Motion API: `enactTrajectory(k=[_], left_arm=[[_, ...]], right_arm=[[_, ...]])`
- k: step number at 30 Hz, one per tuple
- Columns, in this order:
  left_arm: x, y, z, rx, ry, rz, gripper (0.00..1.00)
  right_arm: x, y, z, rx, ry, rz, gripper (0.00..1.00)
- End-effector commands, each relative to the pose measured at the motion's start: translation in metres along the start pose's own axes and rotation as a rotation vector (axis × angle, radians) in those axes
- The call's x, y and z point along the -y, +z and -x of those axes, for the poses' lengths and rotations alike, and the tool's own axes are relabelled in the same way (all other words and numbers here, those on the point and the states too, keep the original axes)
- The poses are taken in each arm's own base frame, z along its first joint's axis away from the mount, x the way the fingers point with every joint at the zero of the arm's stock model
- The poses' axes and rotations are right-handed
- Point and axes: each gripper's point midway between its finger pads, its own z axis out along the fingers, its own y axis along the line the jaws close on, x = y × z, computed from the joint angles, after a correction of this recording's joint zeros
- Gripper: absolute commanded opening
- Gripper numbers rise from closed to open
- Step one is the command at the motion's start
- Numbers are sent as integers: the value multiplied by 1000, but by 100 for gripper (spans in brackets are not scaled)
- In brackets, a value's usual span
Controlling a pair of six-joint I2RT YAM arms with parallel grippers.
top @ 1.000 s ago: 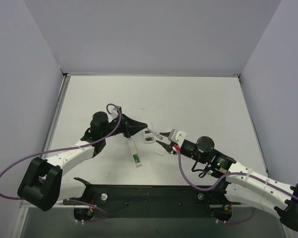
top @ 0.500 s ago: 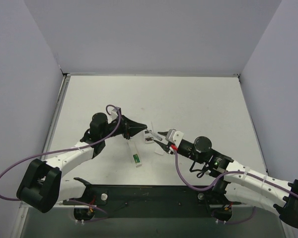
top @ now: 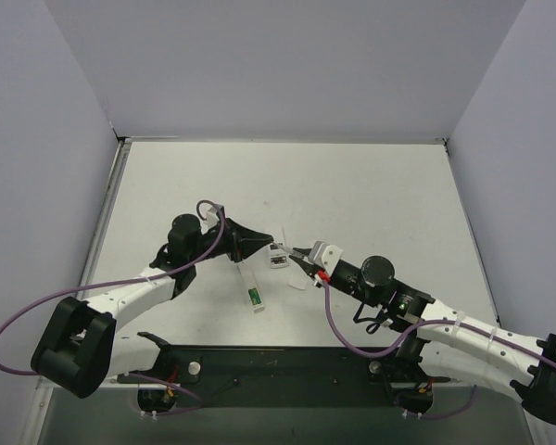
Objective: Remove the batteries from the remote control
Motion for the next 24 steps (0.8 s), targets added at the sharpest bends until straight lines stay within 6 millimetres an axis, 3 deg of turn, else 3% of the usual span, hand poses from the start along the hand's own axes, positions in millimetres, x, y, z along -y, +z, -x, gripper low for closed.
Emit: enactTrajectory(k=[1, 4, 5, 6, 12, 14, 16, 17, 18, 20, 21, 24], left_arm=[[4, -2, -9, -50, 109, -40, 42], [-6, -3, -1, -26, 167, 27, 64], [-11, -4, 2, -17, 229, 49, 67], [-9, -5, 4, -9, 256, 63, 69], [-22, -32, 40, 121, 431, 214, 70], [-29, -49, 63, 199, 500, 309, 70], [-42, -67, 83, 257, 513, 415, 70], [-40, -78, 102, 316, 578, 458, 70], [-44, -85, 109, 338, 592, 493, 68], [-61, -93, 119, 333, 609, 581, 67], [-68, -95, 123, 339, 610, 612, 67], [-95, -96, 125, 308, 585, 652, 65]], right_arm=[[21, 2, 42, 97, 27, -78, 0], [30, -2, 28, 3, 96, -139, 0], [36, -3, 35, -2, 117, -159, 0], [32, -5, 24, -56, 133, -148, 0], [45, -21, 15, -225, 302, -243, 0], [46, -24, 13, -278, 357, -247, 0], [39, -30, 2, -401, 441, -231, 0], [37, -32, -2, -443, 462, -227, 0], [22, -34, -17, -537, 495, -186, 0], [18, -32, -15, -581, 523, -162, 0], [7, -32, -23, -644, 549, -121, 0], [-9, -23, -19, -676, 624, -53, 0]])
